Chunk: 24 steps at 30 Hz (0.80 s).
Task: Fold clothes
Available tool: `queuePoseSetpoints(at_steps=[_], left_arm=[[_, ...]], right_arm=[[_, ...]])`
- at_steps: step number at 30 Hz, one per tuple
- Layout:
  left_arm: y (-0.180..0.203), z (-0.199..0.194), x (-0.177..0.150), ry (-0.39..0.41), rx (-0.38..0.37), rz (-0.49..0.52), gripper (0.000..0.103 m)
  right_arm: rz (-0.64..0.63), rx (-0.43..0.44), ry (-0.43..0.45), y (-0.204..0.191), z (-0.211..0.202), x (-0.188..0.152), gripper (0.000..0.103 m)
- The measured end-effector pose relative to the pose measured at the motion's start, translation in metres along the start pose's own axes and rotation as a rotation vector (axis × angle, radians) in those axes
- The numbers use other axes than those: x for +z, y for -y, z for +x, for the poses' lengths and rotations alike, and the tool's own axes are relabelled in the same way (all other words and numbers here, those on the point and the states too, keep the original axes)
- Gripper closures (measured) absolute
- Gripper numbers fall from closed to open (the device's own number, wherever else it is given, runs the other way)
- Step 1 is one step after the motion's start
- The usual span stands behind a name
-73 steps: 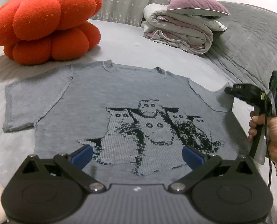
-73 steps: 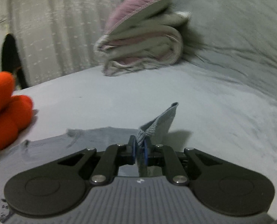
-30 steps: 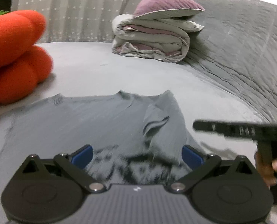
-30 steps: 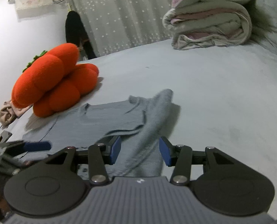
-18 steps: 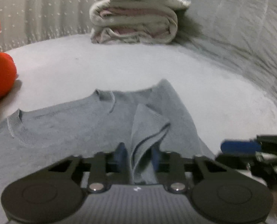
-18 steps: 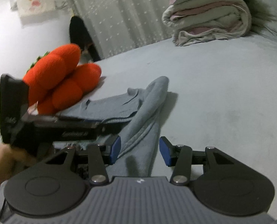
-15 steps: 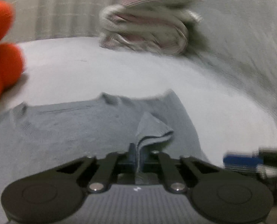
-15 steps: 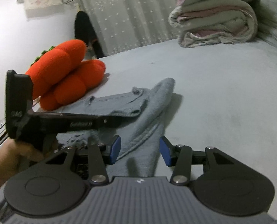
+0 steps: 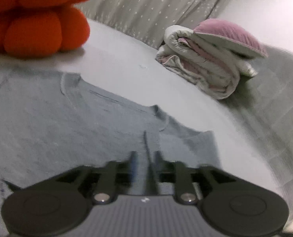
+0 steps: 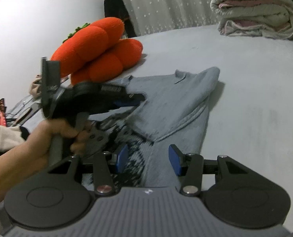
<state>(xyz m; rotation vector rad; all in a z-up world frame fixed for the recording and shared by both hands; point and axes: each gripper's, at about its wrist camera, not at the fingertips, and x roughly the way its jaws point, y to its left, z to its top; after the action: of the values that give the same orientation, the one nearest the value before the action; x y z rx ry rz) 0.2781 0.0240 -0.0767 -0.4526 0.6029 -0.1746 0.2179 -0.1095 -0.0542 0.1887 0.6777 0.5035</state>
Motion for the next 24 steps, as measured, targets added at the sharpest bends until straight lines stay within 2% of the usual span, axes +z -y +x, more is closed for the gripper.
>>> queuePoseSetpoints(at_steps=[5, 8, 10, 11, 12, 15, 19, 22, 24], left_arm=[[-0.002, 0.012, 0.007, -0.03, -0.043, -0.039, 0.056], [-0.003, 0.018, 0.011, -0.047, -0.066, -0.061, 0.059], [-0.001, 0.014, 0.011, -0.028, -0.052, -0.047, 0.076], [0.0, 0.012, 0.01, -0.019, -0.044, -0.04, 0.096], [0.001, 0.01, 0.01, -0.01, -0.037, -0.034, 0.101], [0.004, 0.004, 0.009, 0.018, -0.015, -0.013, 0.101], [0.008, -0.004, 0.007, 0.055, 0.016, 0.014, 0.101], [0.01, -0.011, 0.005, 0.084, 0.095, 0.03, 0.101], [0.01, -0.009, 0.005, 0.071, 0.133, 0.048, 0.1]], right_arm=[[-0.012, -0.022, -0.051, -0.016, -0.015, -0.009, 0.055], [-0.02, -0.039, -0.078, -0.023, -0.018, -0.017, 0.062], [-0.034, -0.067, -0.101, -0.027, -0.017, -0.023, 0.067], [-0.048, -0.091, -0.114, -0.029, -0.016, -0.027, 0.068], [-0.062, -0.117, -0.125, -0.031, -0.014, -0.03, 0.073], [-0.097, -0.171, -0.135, -0.037, -0.013, -0.036, 0.096], [-0.082, -0.168, -0.111, -0.043, -0.02, -0.03, 0.096], [-0.087, -0.157, -0.12, -0.047, -0.018, -0.025, 0.096], [-0.083, -0.157, -0.141, -0.049, -0.014, -0.026, 0.093]])
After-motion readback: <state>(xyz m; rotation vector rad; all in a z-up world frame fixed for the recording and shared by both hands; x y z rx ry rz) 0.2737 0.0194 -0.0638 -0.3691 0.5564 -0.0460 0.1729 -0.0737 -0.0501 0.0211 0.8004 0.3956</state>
